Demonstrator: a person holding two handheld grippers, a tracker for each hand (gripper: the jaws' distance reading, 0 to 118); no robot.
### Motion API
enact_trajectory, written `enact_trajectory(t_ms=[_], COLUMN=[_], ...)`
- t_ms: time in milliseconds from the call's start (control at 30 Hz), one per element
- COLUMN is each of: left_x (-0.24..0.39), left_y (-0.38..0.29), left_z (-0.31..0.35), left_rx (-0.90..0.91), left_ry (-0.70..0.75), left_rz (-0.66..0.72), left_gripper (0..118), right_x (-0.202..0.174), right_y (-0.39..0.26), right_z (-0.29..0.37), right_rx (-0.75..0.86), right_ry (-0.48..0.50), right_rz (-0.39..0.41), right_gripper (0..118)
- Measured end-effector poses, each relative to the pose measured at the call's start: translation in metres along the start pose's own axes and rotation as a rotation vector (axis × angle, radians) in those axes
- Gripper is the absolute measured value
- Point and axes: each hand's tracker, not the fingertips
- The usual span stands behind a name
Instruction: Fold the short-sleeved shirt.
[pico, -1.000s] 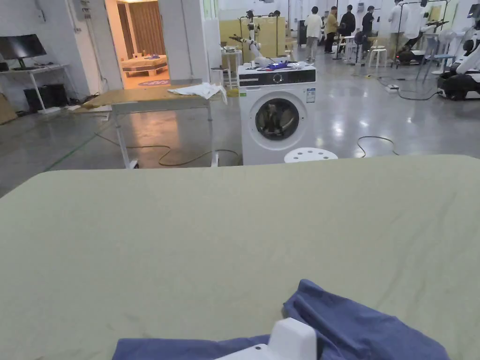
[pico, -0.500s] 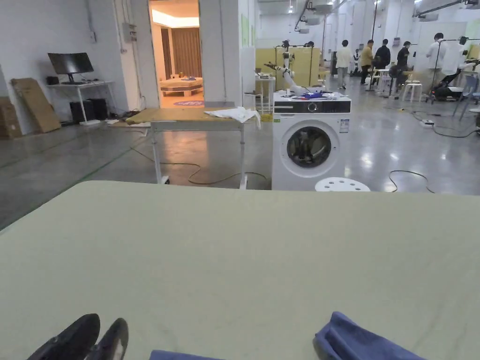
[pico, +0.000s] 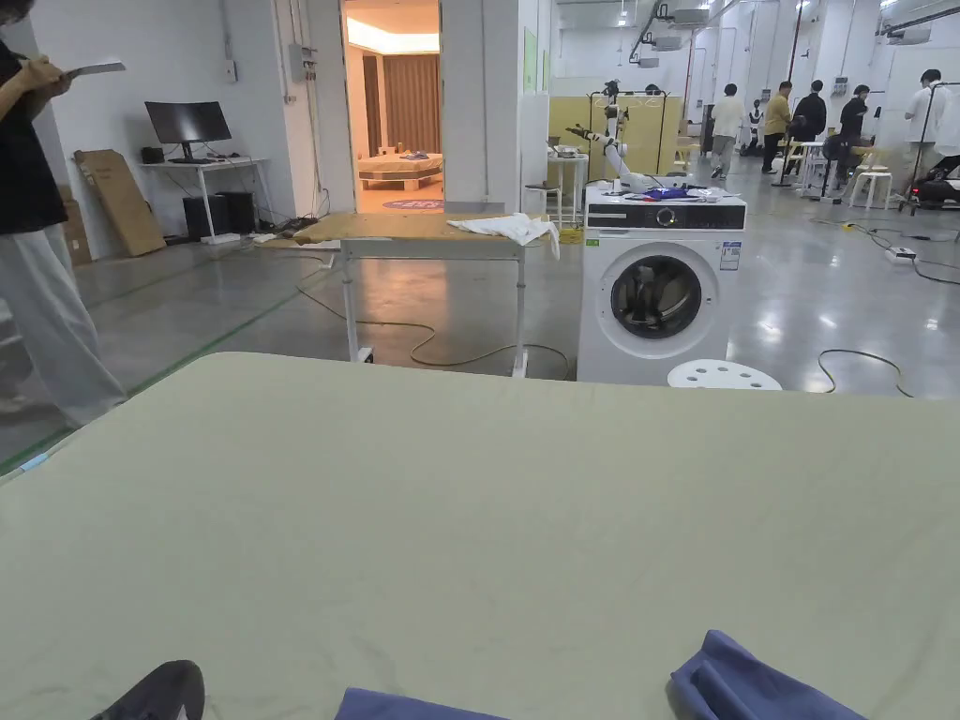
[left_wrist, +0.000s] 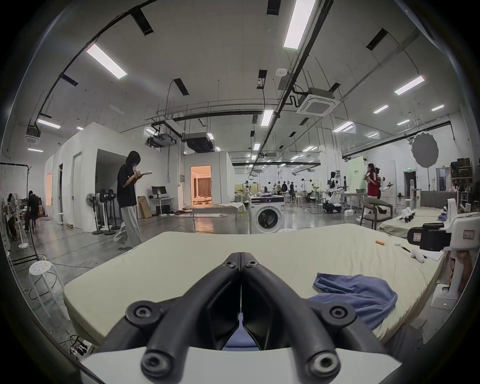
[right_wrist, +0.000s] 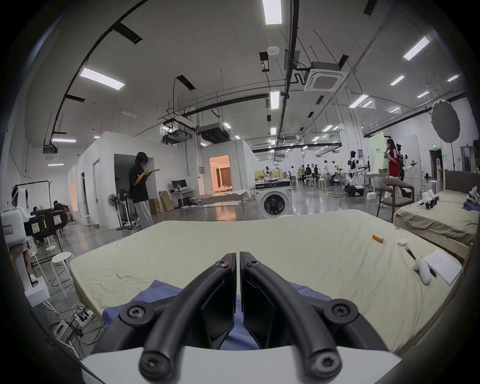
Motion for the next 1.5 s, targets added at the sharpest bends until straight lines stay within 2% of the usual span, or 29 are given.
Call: enact_trajectory(t_ms=[267,333,467,567,633,667,700,733,833,967,1000,1067,1100,1167,1233,1300,1367,1400,1433,1467,1500], left_x=[-0.002,-0.009,-0.029,-0.04,-0.042,-0.041,-0.039,-0.039,-0.036,-0.034,-0.032,-0.027,-0.023,-0.018,-0.014,-0.014,-0.014,-0.014,-0.015,-0.014,-0.014], left_y=[-0.006,-0.012,-0.065,-0.1,-0.112,-0.118,-0.125,-0.134,-0.156,-0.186,-0.193,-0.204,-0.205,-0.206,-0.206,-0.207,-0.209,-0.209,-0.209,-0.207,-0.207], left_z=[-0.019,-0.038,-0.101,-0.15,-0.193,-0.21,-0.23,-0.25,-0.296,-0.326,-0.329,-0.325,-0.324,-0.327,-0.33,-0.334,-0.335,-0.335,-0.335,-0.334,-0.334], left_rx=[-0.057,-0.143,-0.378,-0.439,-0.548,-0.599,-0.628,-0.659,-0.774,-0.885,-0.911,-0.953,-0.904,-0.928,-0.951,-0.983,-0.988,-0.991,-0.997,-1.002,-1.004], left_ry=[-0.041,-0.057,-0.07,-0.135,-0.127,-0.128,-0.126,-0.137,-0.052,-0.024,-0.021,-0.019,-0.039,-0.016,-0.03,-0.005,-0.018,-0.032,-0.043,-0.046,-0.046], left_rz=[0.027,0.042,0.096,0.161,0.201,0.204,0.201,0.178,0.124,0.136,0.143,0.11,0.073,0.039,0.057,0.099,0.067,0.033,0.011,0.008,0.01], left_gripper=[0,0,20,37,46,66,74,75,72,55,49,29,25,20,0,0,0,0,0,0,0], right_x=[0.006,0.008,0.015,0.025,0.031,0.035,0.039,0.043,0.055,0.068,0.071,0.075,0.077,0.075,0.074,0.072,0.076,0.08,0.088,0.096,0.103], right_y=[-0.008,-0.012,-0.025,-0.035,-0.041,-0.044,-0.047,-0.049,-0.055,-0.064,-0.066,-0.072,-0.077,-0.082,-0.085,-0.082,-0.071,-0.064,-0.057,-0.052,-0.05], right_z=[-0.004,-0.006,-0.004,0.0,0.004,0.004,0.004,0.005,0.01,0.017,0.018,0.02,0.02,0.017,0.011,0.001,-0.018,-0.031,-0.051,-0.07,-0.084], right_rx=[-0.031,-0.047,-0.073,-0.11,-0.133,-0.147,-0.163,-0.168,-0.183,-0.215,-0.225,-0.249,-0.263,-0.297,-0.316,-0.327,-0.331,-0.363,-0.46,-0.521,-0.512], right_ry=[-0.004,-0.002,0.001,0.018,0.01,0.001,-0.012,-0.03,-0.073,-0.135,-0.147,-0.161,-0.167,-0.173,-0.169,-0.152,-0.132,-0.139,-0.16,-0.172,-0.164], right_rz=[-0.004,-0.015,-0.054,-0.081,-0.091,-0.103,-0.117,-0.127,-0.146,-0.174,-0.183,-0.201,-0.208,-0.214,-0.206,-0.185,-0.136,-0.122,-0.115,-0.099,-0.083], right_gripper=[1,1,1,1,1,1,1,1,1,1,1,1,1,1,1,1,2,3,5,12,28])
